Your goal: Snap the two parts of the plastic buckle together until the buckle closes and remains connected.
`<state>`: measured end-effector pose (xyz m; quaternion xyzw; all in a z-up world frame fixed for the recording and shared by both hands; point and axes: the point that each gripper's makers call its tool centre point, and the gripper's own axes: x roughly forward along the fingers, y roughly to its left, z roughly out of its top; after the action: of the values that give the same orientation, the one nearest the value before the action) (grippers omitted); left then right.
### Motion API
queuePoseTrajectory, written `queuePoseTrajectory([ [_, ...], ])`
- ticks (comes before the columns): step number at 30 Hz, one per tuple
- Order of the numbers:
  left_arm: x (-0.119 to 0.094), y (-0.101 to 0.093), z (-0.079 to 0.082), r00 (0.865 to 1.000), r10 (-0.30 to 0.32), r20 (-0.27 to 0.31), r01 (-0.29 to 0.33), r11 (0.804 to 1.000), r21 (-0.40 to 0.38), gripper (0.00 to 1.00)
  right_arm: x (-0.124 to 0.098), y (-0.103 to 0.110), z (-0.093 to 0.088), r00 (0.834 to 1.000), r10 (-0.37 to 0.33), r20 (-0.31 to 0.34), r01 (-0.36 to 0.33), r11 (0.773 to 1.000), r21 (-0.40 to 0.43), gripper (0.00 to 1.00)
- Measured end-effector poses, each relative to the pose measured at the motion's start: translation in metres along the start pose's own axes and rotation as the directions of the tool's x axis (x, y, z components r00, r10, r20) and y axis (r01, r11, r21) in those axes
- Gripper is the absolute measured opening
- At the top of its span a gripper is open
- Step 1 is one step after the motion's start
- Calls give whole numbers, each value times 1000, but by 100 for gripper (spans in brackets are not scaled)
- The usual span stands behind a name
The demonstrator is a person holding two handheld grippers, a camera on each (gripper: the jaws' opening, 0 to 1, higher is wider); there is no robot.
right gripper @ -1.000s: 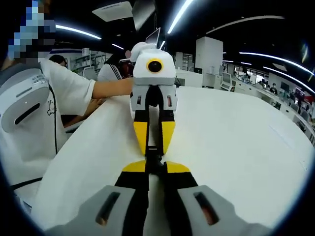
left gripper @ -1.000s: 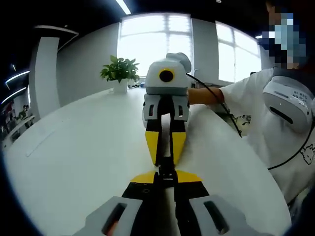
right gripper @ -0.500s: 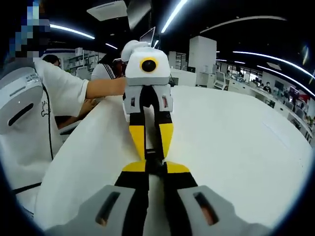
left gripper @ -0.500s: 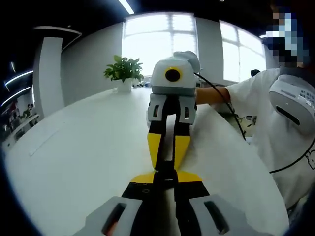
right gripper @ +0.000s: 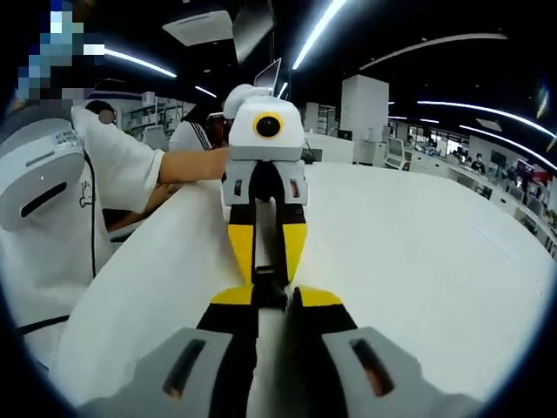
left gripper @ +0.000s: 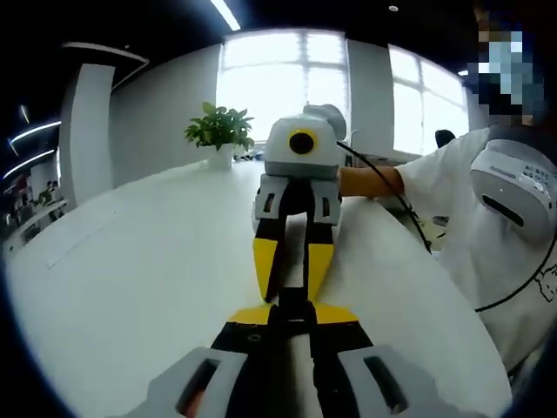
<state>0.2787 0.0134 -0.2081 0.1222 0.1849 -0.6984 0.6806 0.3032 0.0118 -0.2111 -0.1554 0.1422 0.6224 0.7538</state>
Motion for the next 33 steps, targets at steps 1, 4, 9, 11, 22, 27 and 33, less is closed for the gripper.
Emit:
queuePoseTrajectory([
  [1,0,0,0,1000,-1,0,1,1000,-4,19,0,-1,0,1000,3,6,-3,1000,9,18],
  [4,0,-2,0,1000,-3,1,3,1000,-8,20,0,1,2,1000,9,17,-9,1000,16,18],
  [9,-3,2,0,1000,17,0,-17,1000,-16,23,1,3,5,1000,12,16,-12,1000,9,16],
  [11,-5,2,1,1000,24,7,-23,999,-23,23,0,5,6,1000,13,17,-13,1000,9,14],
  [22,-9,-1,4,997,69,-18,-68,997,24,24,-1,9,7,1000,17,16,-18,1000,10,12],
  [27,-10,-2,3,996,89,-29,-88,996,31,24,-2,7,7,1000,8,15,-8,1000,2,12],
  [33,-11,-1,4,993,117,-25,-117,993,20,24,-4,0,6,1000,3,24,-3,1000,11,12],
])
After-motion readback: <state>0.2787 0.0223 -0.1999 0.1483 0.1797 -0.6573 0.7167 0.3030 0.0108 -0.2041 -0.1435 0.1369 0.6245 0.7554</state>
